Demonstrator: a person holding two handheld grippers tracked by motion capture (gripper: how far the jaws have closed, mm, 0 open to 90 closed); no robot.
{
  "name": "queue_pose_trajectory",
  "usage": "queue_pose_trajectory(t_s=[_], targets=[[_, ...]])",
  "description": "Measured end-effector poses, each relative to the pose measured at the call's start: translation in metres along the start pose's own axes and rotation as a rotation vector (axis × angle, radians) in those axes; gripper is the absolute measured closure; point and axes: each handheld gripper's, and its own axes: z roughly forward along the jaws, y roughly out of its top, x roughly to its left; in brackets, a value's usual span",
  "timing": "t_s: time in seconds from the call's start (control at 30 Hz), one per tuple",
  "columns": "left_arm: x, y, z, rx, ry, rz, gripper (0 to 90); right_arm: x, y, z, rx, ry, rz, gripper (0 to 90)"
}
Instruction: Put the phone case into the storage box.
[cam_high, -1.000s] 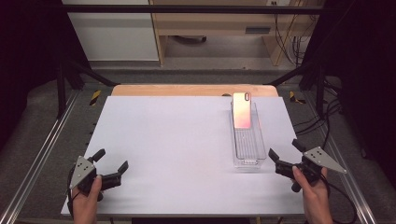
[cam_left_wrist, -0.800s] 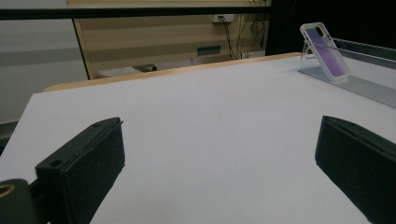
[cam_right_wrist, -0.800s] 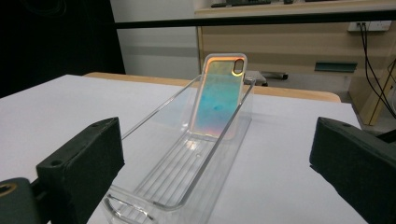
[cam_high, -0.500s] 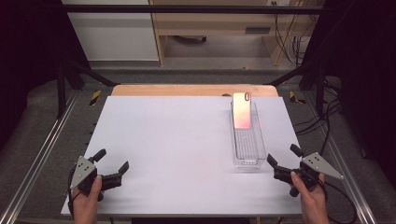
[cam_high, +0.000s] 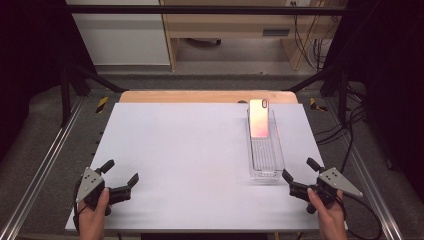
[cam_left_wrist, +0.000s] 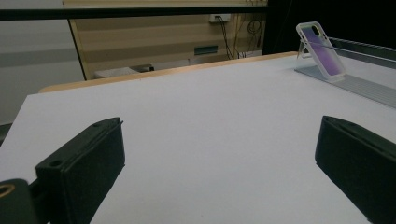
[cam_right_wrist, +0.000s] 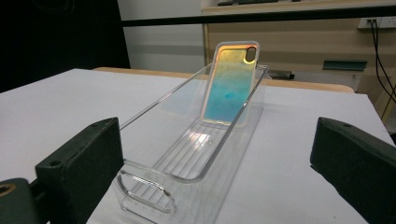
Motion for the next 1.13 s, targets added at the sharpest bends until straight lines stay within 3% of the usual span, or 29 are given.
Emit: queue_pose_trajectory(t_s=[0.57,0.97,1.13], targets=[[-0.001,0.0,0.0,-0.001,-0.008,0.009,1.1,0.015,-0.007,0.012,-0.003,0.053,-0.032,2.9],[-0.005,-0.001,-0.003,-0.016,-0.002,0.027,1.3,0.017,-0.014,0.027,-0.012,0.062,-0.032,3.4],[-0.004,-0.002,-0.008,-0.037,0.001,-0.011,0.9,0.015,-0.018,0.028,0.003,0.066,-0.046,3.4]])
